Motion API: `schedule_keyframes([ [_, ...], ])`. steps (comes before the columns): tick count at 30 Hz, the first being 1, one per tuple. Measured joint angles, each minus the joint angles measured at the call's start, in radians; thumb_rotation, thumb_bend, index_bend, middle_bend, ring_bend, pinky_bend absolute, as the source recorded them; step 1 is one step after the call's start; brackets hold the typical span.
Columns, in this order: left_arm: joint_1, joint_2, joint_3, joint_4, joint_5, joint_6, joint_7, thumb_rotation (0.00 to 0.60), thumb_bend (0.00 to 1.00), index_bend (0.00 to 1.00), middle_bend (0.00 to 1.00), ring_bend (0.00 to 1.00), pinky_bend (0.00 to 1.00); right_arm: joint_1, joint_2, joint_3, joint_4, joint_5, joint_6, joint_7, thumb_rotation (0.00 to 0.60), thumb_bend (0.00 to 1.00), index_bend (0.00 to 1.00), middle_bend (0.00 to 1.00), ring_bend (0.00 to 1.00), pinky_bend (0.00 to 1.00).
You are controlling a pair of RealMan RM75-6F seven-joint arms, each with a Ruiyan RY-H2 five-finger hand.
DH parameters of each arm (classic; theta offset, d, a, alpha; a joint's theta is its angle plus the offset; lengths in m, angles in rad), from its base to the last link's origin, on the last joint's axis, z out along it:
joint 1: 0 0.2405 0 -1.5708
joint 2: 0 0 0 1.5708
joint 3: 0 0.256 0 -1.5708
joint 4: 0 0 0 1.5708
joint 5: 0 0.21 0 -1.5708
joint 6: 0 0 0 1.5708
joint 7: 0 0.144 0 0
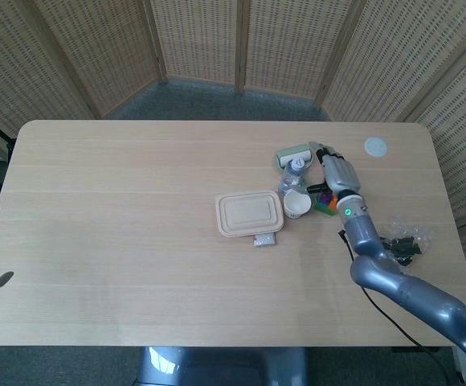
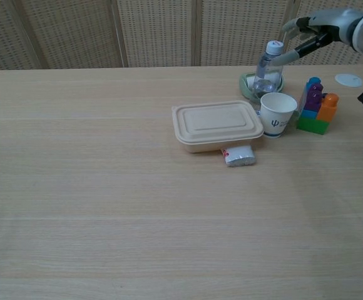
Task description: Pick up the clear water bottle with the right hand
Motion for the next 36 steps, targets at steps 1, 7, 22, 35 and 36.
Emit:
schedule_keyframes([
  [1, 0.000, 0.000, 0.000, 0.001, -0.002, -0.001, -0.002, 0.600, 0.00, 0.00, 0.00, 0.00, 0.00, 0.015, -0.014, -0.003, 0.010, 0.017, 0.001, -0.017, 0.412, 0.00, 0.00, 0.00, 0.00, 0.00],
  [7, 0.005, 0.003, -0.005, 0.006, -0.016, 0.006, -0.004, 0.600, 0.00, 0.00, 0.00, 0.00, 0.00, 0.057, -0.070, -0.014, 0.093, 0.051, -0.013, -0.046, 0.413, 0.00, 0.00, 0.00, 0.00, 0.00],
  [22, -0.002, -0.016, -0.011, 0.022, -0.050, -0.012, 0.021, 0.600, 0.00, 0.00, 0.00, 0.00, 0.00, 0.074, -0.221, 0.012, 0.288, -0.066, 0.047, 0.117, 0.600, 0.00, 0.01, 0.11, 0.15, 0.45],
  [35, -0.002, -0.018, -0.013, 0.025, -0.047, -0.012, 0.017, 0.600, 0.00, 0.00, 0.00, 0.00, 0.00, 0.069, -0.329, 0.026, 0.398, -0.207, 0.124, 0.230, 0.600, 0.00, 0.44, 0.58, 0.59, 0.74],
  [36, -0.002, -0.018, -0.013, 0.025, -0.046, -0.011, 0.016, 0.600, 0.00, 0.00, 0.00, 0.00, 0.00, 0.068, -0.332, 0.028, 0.399, -0.211, 0.128, 0.231, 0.600, 0.01, 0.47, 0.60, 0.61, 0.76],
])
